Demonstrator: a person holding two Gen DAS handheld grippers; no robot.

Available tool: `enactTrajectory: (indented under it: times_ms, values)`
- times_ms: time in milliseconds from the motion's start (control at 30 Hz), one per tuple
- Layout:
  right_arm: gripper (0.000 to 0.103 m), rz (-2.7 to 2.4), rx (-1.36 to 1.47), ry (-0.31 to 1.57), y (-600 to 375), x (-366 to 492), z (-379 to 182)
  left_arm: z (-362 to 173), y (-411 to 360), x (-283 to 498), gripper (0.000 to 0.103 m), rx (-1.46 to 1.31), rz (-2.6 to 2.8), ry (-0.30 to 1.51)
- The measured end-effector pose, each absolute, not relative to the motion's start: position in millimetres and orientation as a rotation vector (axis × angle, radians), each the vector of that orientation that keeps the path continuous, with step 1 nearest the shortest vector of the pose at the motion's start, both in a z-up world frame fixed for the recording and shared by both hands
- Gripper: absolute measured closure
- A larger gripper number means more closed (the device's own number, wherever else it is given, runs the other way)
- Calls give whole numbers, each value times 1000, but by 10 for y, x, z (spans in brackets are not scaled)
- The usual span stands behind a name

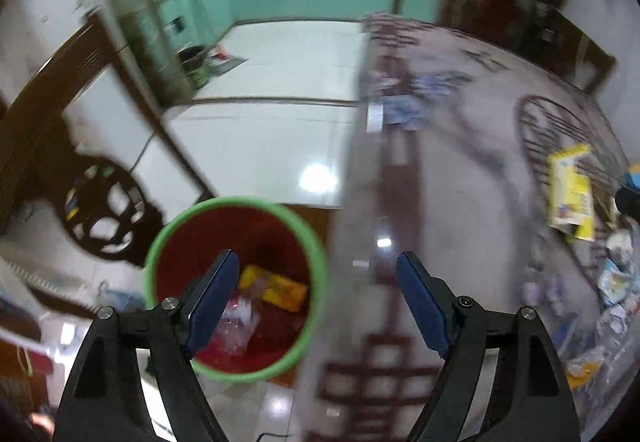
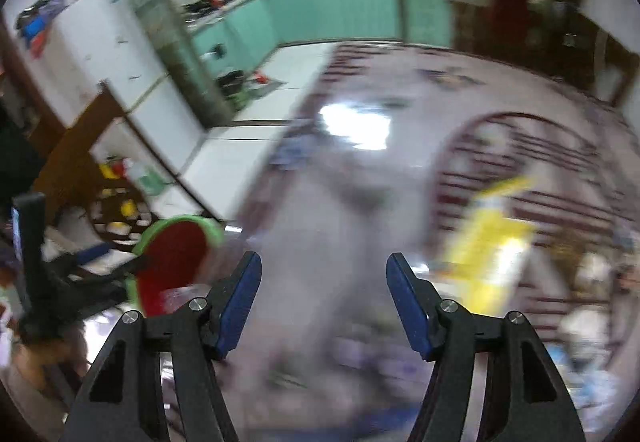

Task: Collect trash
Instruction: 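Grasp the dark cigarette pack with the right tool while the left grasps the yellow medicine box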

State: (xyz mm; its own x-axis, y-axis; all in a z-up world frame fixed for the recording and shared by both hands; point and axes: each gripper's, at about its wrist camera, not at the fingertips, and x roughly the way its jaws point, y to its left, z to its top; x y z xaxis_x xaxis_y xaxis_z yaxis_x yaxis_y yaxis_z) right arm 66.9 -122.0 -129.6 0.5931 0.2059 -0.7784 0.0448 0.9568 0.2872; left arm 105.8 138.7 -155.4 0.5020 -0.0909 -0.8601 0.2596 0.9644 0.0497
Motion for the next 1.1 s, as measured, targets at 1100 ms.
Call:
enactTrajectory:
  times_ms: [1100]
  values:
    - [61,82,354,1026,-3821,512,-2234,-2377,-1646,1006,40,371,-484,1195]
